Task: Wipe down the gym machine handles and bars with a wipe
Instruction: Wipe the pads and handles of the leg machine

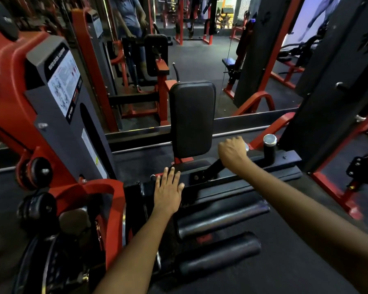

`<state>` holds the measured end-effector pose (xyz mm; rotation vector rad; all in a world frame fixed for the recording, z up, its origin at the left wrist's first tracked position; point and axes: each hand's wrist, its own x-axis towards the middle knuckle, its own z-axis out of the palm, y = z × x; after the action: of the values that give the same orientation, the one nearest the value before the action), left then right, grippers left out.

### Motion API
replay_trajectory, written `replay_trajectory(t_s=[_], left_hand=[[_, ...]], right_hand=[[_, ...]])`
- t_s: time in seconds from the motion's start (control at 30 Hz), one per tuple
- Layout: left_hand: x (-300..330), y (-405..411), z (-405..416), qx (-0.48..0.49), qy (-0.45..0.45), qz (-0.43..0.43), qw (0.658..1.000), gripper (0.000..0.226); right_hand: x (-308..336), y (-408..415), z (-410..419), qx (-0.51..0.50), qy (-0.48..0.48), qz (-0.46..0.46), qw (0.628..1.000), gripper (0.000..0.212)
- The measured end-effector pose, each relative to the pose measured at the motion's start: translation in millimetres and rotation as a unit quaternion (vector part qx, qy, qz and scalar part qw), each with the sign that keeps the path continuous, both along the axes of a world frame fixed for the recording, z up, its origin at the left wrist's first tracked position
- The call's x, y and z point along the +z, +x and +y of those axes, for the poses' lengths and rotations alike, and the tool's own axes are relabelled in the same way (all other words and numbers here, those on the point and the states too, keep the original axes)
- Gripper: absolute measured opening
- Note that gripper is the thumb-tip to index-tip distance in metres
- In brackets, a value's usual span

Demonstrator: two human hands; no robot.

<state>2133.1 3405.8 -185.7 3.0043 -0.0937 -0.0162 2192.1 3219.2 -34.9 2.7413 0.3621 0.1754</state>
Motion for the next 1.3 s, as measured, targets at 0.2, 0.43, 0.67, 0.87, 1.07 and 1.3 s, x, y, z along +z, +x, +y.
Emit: replay_trajectory(t_s=[0.2,0.43,0.67,0.87,1.07,1.3], left_hand=[[-0.4,1.6,0.9,0.003,-0.002,0.006,1.0,0.053],[2.7,5.8,-0.8,0.005,-0.012,0.043,0.999,0.053],[11.9,12.0,0.1,0.0,-0.013,0.128,0.992,0.054],[9.9,11.9,1.6,-0.003,-0.021,0.117,0.993,0.054],[6.3,8.5,0.1,0.002,-0.015,0.091,0.996,0.054],[7.3,8.1,-0.4,0.007,-0.009,0.091,0.996,0.054]], right_hand=[[-52.4,-37.4,-36.6,0.208,0.151,-0.122,0.959,0.032],[-53.7,-65.6,-58.8,0.053,0.489,-0.286,0.823,0.024],[-115.0,-55.7,3.6,0.0,0.552,-0.151,0.82,0.02],[-102.2,-63.8,-11.7,-0.031,0.616,-0.189,0.764,0.027],[-85.3,-46.4,-15.4,-0.007,0.584,-0.27,0.766,0.025],[-108.8,-54.1,2.8,-0.017,0.572,-0.21,0.793,0.031]])
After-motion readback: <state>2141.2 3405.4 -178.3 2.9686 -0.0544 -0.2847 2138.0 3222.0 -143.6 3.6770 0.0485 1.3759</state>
